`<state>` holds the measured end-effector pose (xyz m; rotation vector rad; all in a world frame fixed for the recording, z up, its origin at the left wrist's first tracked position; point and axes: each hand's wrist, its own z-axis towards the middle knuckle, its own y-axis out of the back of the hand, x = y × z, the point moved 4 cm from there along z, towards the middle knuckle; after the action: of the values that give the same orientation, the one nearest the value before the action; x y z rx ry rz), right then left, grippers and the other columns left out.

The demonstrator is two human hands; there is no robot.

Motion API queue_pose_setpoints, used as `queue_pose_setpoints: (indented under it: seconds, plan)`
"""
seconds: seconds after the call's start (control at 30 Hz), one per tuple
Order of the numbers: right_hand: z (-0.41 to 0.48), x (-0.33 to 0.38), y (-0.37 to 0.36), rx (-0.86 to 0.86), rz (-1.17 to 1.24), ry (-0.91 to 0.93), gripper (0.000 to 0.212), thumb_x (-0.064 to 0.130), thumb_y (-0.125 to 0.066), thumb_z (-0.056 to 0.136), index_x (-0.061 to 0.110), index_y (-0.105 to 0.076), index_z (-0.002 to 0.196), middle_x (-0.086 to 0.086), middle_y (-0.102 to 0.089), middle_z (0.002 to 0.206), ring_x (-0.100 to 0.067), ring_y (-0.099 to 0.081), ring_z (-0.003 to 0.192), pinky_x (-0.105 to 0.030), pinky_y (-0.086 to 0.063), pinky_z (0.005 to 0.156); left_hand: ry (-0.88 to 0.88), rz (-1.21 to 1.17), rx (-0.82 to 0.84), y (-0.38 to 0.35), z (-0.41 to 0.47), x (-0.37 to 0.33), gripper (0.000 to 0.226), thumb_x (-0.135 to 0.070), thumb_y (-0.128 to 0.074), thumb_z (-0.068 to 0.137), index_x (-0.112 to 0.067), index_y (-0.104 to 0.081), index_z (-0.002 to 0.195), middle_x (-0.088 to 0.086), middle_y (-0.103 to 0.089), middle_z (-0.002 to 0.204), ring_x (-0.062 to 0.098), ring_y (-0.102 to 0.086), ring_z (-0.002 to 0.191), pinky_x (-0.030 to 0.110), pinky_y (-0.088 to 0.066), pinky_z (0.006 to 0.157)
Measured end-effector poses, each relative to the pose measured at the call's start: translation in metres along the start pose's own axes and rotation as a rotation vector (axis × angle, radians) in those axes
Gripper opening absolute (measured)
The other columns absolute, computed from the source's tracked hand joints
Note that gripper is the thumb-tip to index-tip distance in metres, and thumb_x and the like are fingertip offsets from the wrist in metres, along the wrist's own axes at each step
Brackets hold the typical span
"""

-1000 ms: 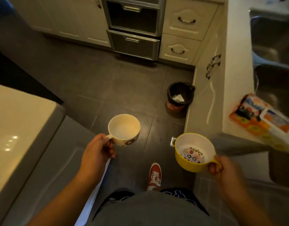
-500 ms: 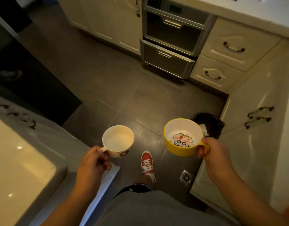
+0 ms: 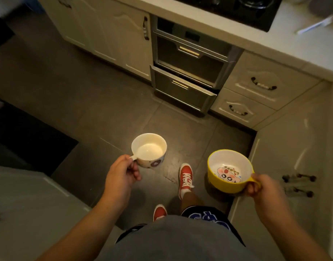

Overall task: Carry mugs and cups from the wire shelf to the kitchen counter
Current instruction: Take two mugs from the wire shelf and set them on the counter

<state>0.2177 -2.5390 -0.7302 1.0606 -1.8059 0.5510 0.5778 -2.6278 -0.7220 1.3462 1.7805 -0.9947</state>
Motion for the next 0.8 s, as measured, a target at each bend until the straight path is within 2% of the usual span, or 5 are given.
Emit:
queue_pose_setpoints:
  seconds: [0.2, 0.33, 0.43, 0.67, 0.8]
  plan:
    - [0.097, 0.036, -0.018, 0.005, -0.083, -0.014, 0.047, 0.016, -0.047, 0.083, 0.015, -0.049, 0.036, -0.003, -0.043, 0.040, -0.019, -0.039, 0.046, -0.038, -0.029, 0.055, -0.036, -0.085, -0.032, -0.057, 0.086, -0.033, 0.037, -0.004, -0.035, 0.096, -0.011, -0.049, 0.062, 0.001, -0.049, 0.053, 0.014, -0.045, 0.046, 0.024, -0.043, 0.044]
    - [0.163, 0.082, -0.064, 0.121, -0.118, -0.004, 0.049, 0.012, -0.047, 0.086, 0.015, -0.049, 0.037, -0.005, -0.043, 0.043, -0.020, -0.039, 0.051, -0.039, -0.031, 0.058, -0.006, -0.119, -0.100, -0.067, 0.134, -0.057, 0.049, -0.005, -0.035, 0.094, -0.020, -0.055, 0.052, 0.000, -0.049, 0.051, 0.014, -0.045, 0.047, 0.025, -0.042, 0.046]
    - [0.205, 0.121, -0.120, 0.231, -0.108, 0.010, 0.052, 0.006, -0.046, 0.087, 0.015, -0.048, 0.036, -0.003, -0.043, 0.042, -0.016, -0.040, 0.047, -0.037, -0.032, 0.058, 0.038, -0.123, -0.175, -0.056, 0.157, -0.072, 0.047, -0.008, -0.037, 0.090, -0.023, -0.055, 0.048, 0.000, -0.050, 0.053, 0.017, -0.044, 0.051, 0.031, -0.037, 0.054]
    - [0.265, 0.181, -0.287, 0.542, -0.111, 0.018, 0.048, 0.002, -0.043, 0.091, 0.015, -0.044, 0.044, -0.004, -0.042, 0.044, -0.013, -0.041, 0.046, -0.035, -0.034, 0.056, -0.014, -0.107, -0.399, 0.008, 0.190, -0.108, 0.029, -0.026, -0.046, 0.079, -0.025, -0.055, 0.052, 0.000, -0.051, 0.055, 0.016, -0.046, 0.052, 0.034, -0.037, 0.056]
    - [0.282, 0.195, -0.399, 0.663, -0.164, 0.026, 0.050, 0.006, -0.044, 0.090, 0.017, -0.045, 0.042, -0.008, -0.040, 0.047, -0.017, -0.039, 0.049, -0.035, -0.034, 0.059, -0.026, -0.136, -0.530, 0.068, 0.222, -0.127, 0.038, -0.021, -0.043, 0.092, -0.024, -0.056, 0.056, 0.001, -0.050, 0.058, 0.017, -0.046, 0.056, 0.034, -0.039, 0.058]
